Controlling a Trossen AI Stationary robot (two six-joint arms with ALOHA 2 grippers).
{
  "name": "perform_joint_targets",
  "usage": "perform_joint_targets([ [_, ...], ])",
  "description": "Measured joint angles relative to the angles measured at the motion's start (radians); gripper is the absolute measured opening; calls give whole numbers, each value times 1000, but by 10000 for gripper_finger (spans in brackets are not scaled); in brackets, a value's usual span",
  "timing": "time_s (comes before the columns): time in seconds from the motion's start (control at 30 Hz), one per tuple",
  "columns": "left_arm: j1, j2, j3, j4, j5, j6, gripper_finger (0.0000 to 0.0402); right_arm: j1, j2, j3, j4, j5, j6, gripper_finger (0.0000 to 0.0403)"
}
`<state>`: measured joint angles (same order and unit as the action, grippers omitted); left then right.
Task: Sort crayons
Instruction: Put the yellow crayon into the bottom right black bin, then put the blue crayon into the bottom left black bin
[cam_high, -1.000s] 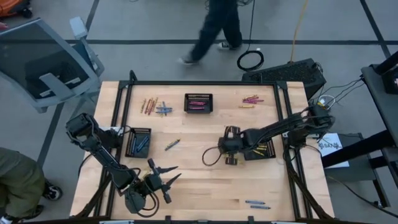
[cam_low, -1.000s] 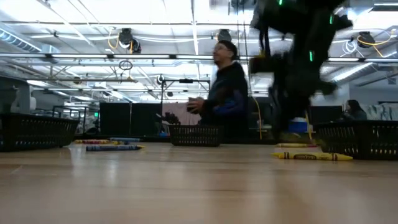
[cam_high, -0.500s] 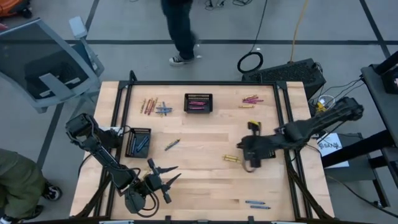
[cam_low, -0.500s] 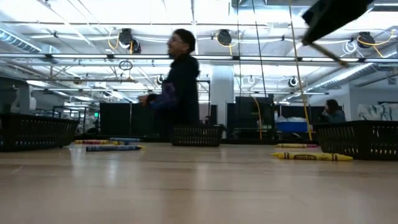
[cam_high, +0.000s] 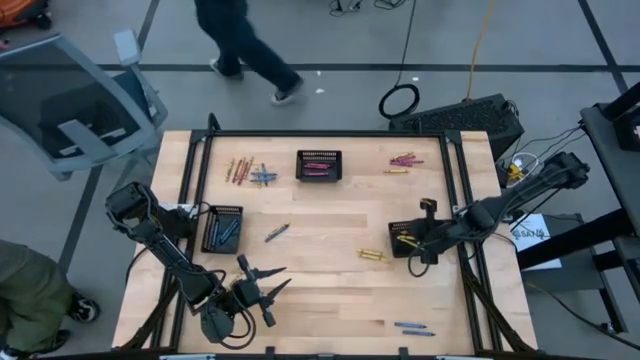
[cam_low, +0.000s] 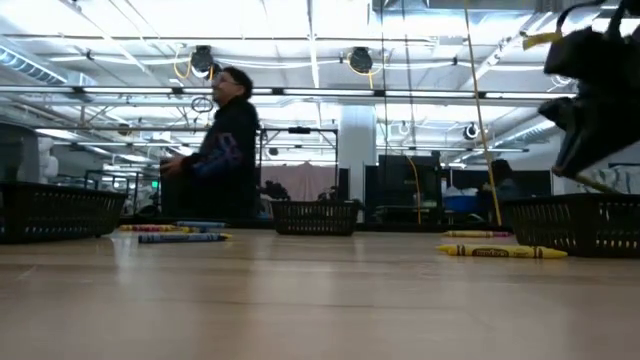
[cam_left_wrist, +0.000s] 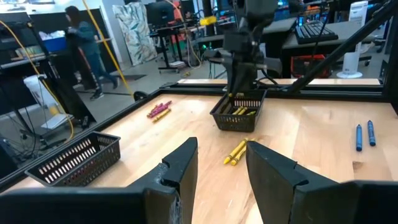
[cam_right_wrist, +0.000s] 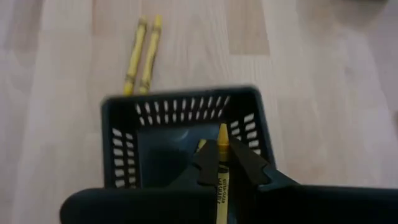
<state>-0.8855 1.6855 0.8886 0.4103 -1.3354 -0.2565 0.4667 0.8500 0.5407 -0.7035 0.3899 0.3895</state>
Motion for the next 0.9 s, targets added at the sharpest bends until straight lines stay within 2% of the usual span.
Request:
perform_joint_targets([
  [0.33,0,0,0,0,0,0,136,0,56,-22,25,-33,15,14],
  [0.67,0,0,0,0,0,0,136,0,180,-22,26,-33,79,46],
  [0.9,1,0,0,0,0,0,136,0,213,-8,8,-34,96,65],
])
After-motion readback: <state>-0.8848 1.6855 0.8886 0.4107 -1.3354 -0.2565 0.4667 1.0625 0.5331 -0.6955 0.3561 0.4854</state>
